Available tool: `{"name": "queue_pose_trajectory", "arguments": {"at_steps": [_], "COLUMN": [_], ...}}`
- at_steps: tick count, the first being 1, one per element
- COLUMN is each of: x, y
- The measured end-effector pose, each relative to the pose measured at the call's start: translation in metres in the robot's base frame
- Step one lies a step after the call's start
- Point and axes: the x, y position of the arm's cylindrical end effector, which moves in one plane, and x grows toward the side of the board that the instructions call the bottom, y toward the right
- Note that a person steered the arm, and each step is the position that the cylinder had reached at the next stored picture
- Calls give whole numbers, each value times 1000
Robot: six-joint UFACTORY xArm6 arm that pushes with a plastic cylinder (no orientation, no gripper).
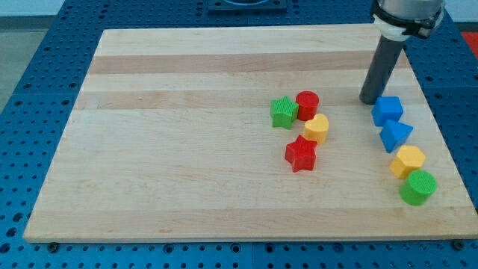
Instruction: Slightly push the cube downwards
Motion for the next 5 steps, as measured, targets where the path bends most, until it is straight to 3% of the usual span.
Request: {"name": "queue_pose_trajectory", "arguments": {"at_steps": [5], "x": [-5], "y": [-1]}}
